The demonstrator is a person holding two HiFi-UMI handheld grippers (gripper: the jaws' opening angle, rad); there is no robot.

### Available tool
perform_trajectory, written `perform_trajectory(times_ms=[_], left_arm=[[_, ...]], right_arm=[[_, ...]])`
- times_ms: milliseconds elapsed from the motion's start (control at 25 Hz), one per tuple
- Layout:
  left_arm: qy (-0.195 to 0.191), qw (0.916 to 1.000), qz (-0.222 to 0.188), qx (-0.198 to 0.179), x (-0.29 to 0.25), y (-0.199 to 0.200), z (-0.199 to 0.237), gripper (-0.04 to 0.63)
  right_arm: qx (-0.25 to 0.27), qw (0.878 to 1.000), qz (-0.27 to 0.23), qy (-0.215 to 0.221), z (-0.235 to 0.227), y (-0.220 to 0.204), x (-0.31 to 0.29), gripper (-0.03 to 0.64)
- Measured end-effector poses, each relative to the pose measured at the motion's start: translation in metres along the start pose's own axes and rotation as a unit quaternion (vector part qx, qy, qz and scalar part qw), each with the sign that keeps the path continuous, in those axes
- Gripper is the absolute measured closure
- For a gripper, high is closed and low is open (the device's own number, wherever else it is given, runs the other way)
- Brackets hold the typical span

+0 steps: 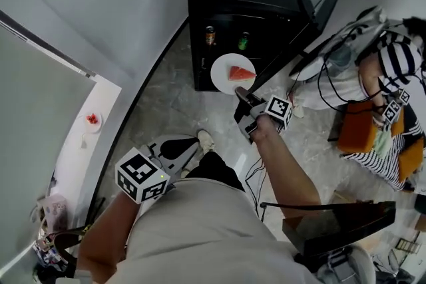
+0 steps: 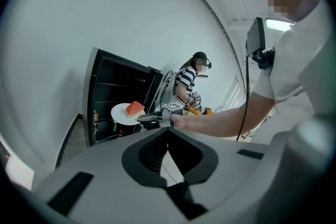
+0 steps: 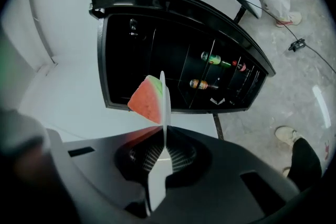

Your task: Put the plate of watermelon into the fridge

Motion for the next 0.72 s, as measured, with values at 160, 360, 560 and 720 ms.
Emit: perform_trajectory(times_ms=[160, 360, 560, 720], left_arm=[[-0.001, 0.9999, 0.005, -0.011, -0.029, 0.022, 0.011, 0.583], [0.006, 0.9997, 0.011, -0.019, -0.07, 0.036, 0.019, 0.583], [0.015, 0.9992, 0.016, -0.032, -0.088, 0.03, 0.024, 0.583], [0.016, 0.999, 0.02, -0.037, -0.107, 0.031, 0.023, 0.583]], right_arm=[[-0.013, 1.0, -0.001, -0.009, -0.022, 0.037, -0.038, 0.592], [-0.023, 0.999, -0.001, -0.022, -0.056, 0.079, -0.068, 0.592], [-0.022, 0.999, 0.011, -0.028, -0.091, 0.094, -0.095, 0.592], [-0.024, 0.999, 0.013, -0.031, -0.112, 0.114, -0.11, 0.592]])
Point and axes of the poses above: the fingertips, and each gripper's own axes: x backward along the fingers, z to its left, y out of its top, the point moved 9 cm from there along x, backward along the fingers, and after that the axes turned 15 degrees about y, right-handed, at the moved point
